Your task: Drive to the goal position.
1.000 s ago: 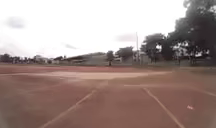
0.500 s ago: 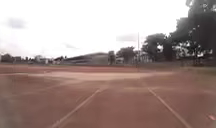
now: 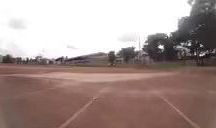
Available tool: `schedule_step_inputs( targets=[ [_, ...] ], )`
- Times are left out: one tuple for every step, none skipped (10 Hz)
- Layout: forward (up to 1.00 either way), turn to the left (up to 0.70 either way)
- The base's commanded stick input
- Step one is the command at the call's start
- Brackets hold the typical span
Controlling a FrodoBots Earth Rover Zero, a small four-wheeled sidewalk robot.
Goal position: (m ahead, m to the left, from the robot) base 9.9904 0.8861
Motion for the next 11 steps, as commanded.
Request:
schedule_step_inputs(
  targets=[
    [0.7,0.0],
    [0.7,0.0],
    [0.7,0.0],
    [0.7,0.0],
    [0.7,0.0],
    [0.7,0.0],
    [0.7,0.0],
    [0.7,0.0],
    [0.7,0.0],
    [0.7,0.0],
    [0.7,0.0]
  ],
)
